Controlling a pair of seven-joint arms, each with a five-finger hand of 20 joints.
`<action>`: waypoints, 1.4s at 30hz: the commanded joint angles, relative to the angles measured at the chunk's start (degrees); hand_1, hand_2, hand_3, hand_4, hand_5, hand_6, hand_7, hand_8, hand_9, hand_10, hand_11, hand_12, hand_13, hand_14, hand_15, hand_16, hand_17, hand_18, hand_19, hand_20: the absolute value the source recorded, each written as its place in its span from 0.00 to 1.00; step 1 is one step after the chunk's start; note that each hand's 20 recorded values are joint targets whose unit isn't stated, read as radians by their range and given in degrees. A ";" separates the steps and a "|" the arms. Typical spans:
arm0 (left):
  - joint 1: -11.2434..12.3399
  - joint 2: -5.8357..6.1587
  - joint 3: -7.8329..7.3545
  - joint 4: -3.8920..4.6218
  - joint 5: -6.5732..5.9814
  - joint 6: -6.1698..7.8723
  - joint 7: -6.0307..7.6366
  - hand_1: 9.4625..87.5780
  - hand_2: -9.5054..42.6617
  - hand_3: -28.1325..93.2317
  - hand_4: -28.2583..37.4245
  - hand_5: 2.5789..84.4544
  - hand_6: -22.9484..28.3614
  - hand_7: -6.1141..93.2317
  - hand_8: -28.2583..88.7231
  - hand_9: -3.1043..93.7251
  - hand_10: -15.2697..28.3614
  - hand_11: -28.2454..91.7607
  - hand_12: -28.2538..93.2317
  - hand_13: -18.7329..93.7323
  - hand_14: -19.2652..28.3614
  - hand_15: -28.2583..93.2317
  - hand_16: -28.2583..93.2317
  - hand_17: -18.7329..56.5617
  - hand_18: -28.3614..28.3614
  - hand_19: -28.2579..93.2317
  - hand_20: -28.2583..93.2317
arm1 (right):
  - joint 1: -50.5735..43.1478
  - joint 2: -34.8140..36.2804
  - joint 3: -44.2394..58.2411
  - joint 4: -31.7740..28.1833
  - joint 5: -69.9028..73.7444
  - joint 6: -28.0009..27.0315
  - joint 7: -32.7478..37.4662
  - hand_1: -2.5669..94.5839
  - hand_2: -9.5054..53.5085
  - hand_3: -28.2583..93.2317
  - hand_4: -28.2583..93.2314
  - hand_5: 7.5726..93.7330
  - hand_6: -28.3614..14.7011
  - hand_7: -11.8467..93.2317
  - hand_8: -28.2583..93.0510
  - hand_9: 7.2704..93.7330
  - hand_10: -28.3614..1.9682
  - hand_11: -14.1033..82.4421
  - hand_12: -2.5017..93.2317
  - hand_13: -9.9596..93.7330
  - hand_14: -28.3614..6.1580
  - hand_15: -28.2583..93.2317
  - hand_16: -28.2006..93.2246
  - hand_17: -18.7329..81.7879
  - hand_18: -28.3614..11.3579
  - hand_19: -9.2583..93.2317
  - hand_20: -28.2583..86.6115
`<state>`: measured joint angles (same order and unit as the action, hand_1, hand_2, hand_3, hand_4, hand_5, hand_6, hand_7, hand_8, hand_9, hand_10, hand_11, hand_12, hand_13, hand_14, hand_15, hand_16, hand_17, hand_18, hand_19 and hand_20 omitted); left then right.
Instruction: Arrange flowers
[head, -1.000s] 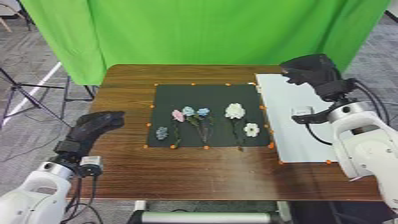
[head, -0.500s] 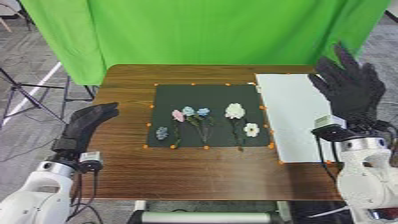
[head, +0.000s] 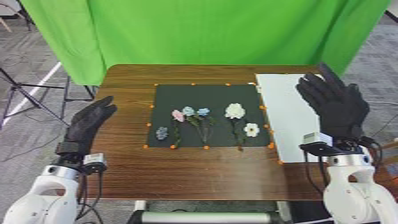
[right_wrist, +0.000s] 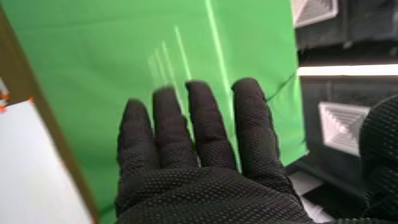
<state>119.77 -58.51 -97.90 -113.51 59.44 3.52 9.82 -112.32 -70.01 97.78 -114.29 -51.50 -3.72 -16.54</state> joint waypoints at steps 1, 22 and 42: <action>0.35 -0.59 -0.89 0.25 0.55 -2.85 -0.83 0.28 0.20 0.73 0.16 0.46 0.53 0.19 0.18 0.47 0.68 0.38 0.30 0.44 0.74 0.33 0.21 0.28 0.63 0.30 0.31 | -2.96 -1.83 0.84 -0.25 0.61 -1.09 1.53 0.10 0.20 0.83 0.11 0.49 0.60 0.14 0.18 0.42 0.45 0.20 0.17 0.40 0.40 0.29 0.35 0.36 0.43 0.10 0.46; 1.57 -2.04 -1.98 -0.03 0.97 -4.28 -3.13 0.29 0.22 0.73 0.16 0.52 0.55 0.19 0.18 0.51 0.70 0.40 0.30 0.47 0.77 0.37 0.20 0.30 0.70 0.36 0.33 | -1.93 -2.26 0.59 -0.54 3.61 -3.56 4.65 0.12 0.21 0.81 0.12 0.77 0.61 0.26 0.18 0.58 0.41 0.23 0.18 0.47 0.37 0.34 0.36 0.36 0.33 0.11 0.47; 0.70 -0.74 0.03 0.85 0.75 -1.69 3.88 0.31 0.24 0.71 0.19 0.63 0.52 0.20 0.18 0.77 0.71 0.47 0.34 0.78 0.82 0.74 0.17 0.33 0.75 0.36 0.33 | -4.00 -2.52 0.28 -0.94 7.03 -0.45 4.55 0.13 0.22 0.81 0.12 0.87 0.62 0.36 0.17 0.66 0.39 0.24 0.24 0.48 0.37 0.34 0.45 0.38 0.27 0.12 0.54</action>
<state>120.00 -60.00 -99.47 -113.26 60.72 -0.35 6.92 -113.95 -72.14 98.00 -114.46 -46.97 -6.47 -9.82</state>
